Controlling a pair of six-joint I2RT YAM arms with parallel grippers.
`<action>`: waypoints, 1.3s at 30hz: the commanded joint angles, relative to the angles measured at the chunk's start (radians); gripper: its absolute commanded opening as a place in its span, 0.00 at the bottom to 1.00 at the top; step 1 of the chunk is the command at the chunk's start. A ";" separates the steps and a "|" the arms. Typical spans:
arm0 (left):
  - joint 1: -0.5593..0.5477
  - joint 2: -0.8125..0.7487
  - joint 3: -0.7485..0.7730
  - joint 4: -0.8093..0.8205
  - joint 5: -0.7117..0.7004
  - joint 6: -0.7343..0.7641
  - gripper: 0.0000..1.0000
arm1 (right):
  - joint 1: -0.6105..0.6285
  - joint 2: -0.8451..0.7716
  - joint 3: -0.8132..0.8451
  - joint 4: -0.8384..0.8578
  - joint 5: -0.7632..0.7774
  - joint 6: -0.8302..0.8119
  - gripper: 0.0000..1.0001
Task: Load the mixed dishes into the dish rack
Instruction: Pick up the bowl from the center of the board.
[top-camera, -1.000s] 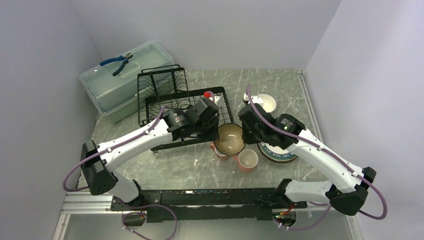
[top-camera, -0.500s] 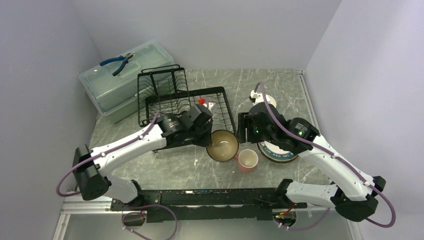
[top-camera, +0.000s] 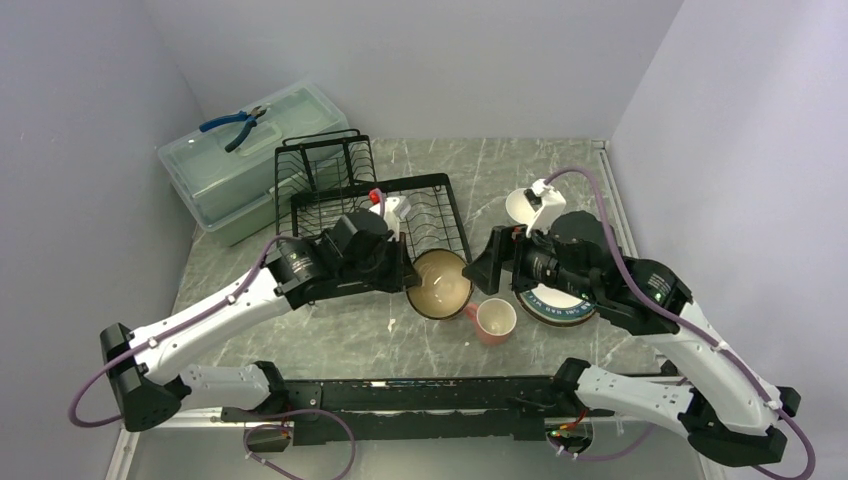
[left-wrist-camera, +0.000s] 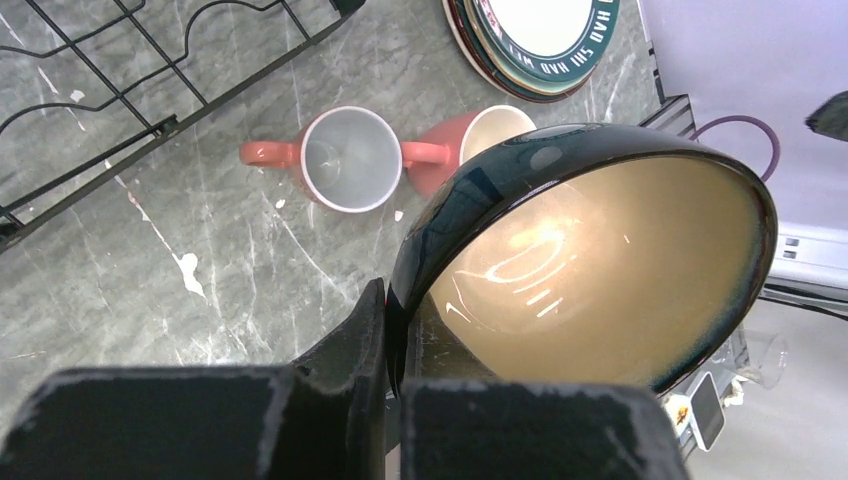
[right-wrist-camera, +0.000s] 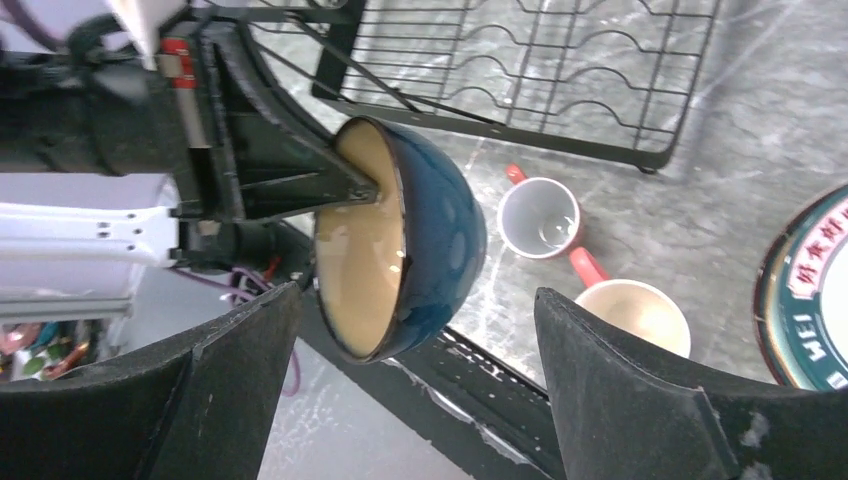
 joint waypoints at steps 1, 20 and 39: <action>0.009 -0.084 -0.012 0.161 0.047 -0.060 0.00 | 0.000 -0.035 -0.015 0.099 -0.085 0.026 0.90; 0.028 -0.275 -0.139 0.303 0.086 -0.124 0.00 | 0.000 -0.105 -0.176 0.307 -0.259 0.153 1.00; 0.035 -0.323 -0.175 0.332 0.112 -0.133 0.00 | 0.000 -0.140 -0.267 0.475 -0.346 0.234 0.94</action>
